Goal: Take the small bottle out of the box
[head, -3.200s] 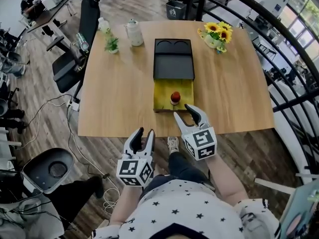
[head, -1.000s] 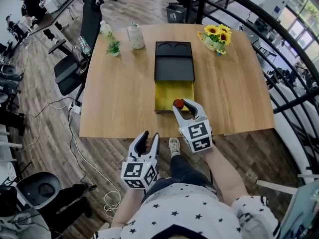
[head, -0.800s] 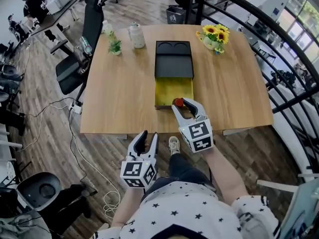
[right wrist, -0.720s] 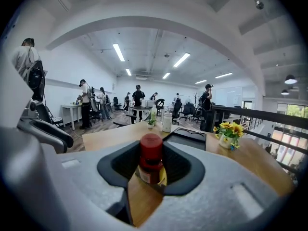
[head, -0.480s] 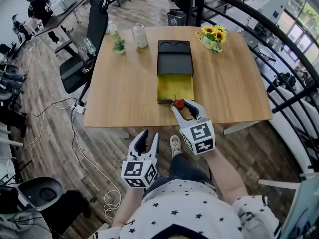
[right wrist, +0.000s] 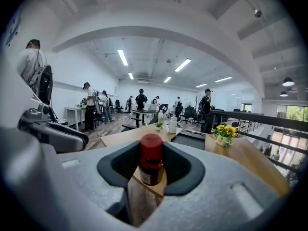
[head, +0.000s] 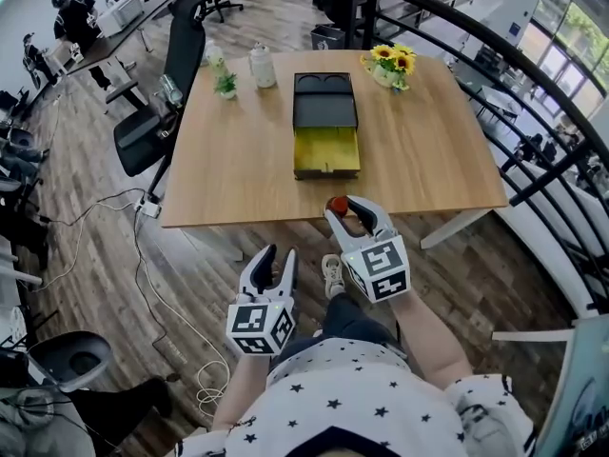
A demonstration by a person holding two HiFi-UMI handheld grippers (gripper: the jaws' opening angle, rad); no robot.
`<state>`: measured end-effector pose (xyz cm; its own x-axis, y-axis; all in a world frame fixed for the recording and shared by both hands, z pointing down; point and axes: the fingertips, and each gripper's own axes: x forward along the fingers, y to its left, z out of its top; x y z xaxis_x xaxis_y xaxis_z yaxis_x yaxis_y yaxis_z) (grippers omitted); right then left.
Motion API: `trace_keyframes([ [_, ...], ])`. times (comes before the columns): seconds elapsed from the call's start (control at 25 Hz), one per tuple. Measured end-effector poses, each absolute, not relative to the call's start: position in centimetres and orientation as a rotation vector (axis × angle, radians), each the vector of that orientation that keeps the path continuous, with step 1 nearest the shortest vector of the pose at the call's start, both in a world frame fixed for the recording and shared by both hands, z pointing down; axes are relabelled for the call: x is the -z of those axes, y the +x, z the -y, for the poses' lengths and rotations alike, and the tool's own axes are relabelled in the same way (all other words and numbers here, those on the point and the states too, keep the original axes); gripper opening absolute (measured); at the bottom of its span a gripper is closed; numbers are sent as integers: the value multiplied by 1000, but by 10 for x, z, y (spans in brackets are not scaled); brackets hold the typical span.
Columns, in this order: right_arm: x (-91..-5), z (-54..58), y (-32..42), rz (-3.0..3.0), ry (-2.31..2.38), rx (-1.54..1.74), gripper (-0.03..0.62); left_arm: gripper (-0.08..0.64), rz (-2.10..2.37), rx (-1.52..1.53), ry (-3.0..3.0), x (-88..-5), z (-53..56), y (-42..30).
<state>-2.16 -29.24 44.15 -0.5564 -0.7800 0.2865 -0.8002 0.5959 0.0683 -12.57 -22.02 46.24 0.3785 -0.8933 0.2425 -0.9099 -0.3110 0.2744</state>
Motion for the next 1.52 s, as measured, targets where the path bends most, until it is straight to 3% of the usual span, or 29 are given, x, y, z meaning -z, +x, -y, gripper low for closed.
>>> trace_keyframes([
  [0.72, -426, 203, -14, 2543, 1348, -121, 141, 143, 1545, -46, 2327, -445, 164, -127],
  [1.52, -421, 193, -21, 2560, 1352, -89, 141, 143, 1558, -32, 2327, -442, 159, -131],
])
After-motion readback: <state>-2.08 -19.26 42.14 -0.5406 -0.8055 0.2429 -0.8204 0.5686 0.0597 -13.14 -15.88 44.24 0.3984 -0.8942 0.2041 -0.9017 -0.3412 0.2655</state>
